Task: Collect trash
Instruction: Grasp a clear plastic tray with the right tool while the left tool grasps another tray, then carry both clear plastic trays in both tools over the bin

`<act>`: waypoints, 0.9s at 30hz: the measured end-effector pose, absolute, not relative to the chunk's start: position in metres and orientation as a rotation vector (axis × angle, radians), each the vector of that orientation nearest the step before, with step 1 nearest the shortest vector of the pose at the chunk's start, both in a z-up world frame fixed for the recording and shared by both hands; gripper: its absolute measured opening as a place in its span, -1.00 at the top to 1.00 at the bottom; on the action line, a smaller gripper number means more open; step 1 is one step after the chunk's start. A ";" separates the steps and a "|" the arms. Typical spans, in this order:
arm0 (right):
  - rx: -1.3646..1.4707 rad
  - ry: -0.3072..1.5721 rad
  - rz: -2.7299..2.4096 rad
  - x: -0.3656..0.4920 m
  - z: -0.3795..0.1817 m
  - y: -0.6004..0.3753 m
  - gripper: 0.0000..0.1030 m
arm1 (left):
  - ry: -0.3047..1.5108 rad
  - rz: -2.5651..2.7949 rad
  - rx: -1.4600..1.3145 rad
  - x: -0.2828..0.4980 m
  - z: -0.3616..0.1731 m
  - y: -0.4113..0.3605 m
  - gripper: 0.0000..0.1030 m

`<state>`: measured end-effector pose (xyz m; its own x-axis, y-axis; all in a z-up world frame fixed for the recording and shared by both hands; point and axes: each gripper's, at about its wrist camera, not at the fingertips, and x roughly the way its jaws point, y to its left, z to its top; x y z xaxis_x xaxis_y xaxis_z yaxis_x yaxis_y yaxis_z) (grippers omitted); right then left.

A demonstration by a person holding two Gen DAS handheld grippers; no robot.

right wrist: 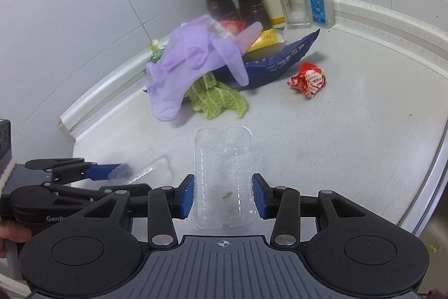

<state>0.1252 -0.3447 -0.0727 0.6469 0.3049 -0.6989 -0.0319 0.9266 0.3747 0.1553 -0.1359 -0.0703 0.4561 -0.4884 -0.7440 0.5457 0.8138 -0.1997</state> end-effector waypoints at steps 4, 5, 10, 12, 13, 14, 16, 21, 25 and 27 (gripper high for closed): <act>0.352 0.868 0.203 0.122 -0.066 -0.340 0.19 | 0.891 -0.604 -0.010 0.145 -0.062 -0.127 0.27; 0.357 0.874 0.206 0.121 -0.065 -0.338 0.19 | 0.892 -0.594 -0.032 0.142 -0.061 -0.124 0.27; 0.407 0.900 0.232 0.119 -0.057 -0.332 0.19 | 0.902 -0.534 -0.148 0.125 -0.055 -0.106 0.28; 0.430 0.917 0.246 0.119 -0.056 -0.329 0.19 | 0.902 -0.507 -0.183 0.119 -0.053 -0.097 0.28; 0.441 0.925 0.255 0.119 -0.055 -0.326 0.19 | 0.903 -0.493 -0.201 0.115 -0.052 -0.093 0.28; 0.452 0.934 0.265 0.119 -0.054 -0.324 0.19 | 0.901 -0.479 -0.220 0.112 -0.051 -0.088 0.28; 0.469 0.949 0.290 0.118 -0.052 -0.317 0.19 | 0.895 -0.448 -0.259 0.105 -0.049 -0.077 0.29; 0.484 0.994 0.367 0.115 -0.048 -0.292 0.19 | 0.874 -0.360 -0.357 0.085 -0.048 -0.043 0.29; 0.473 1.037 0.439 0.111 -0.048 -0.265 0.19 | 0.856 -0.281 -0.412 0.068 -0.051 -0.016 0.29; 0.470 1.062 0.473 0.110 -0.050 -0.250 0.19 | 0.855 -0.242 -0.439 0.059 -0.054 -0.002 0.28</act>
<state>0.1098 -0.2503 -0.0504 0.4080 0.5773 -0.7073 -0.1400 0.8051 0.5764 0.0586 -0.0025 -0.0543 0.6362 -0.3771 -0.6731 0.0315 0.8844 -0.4657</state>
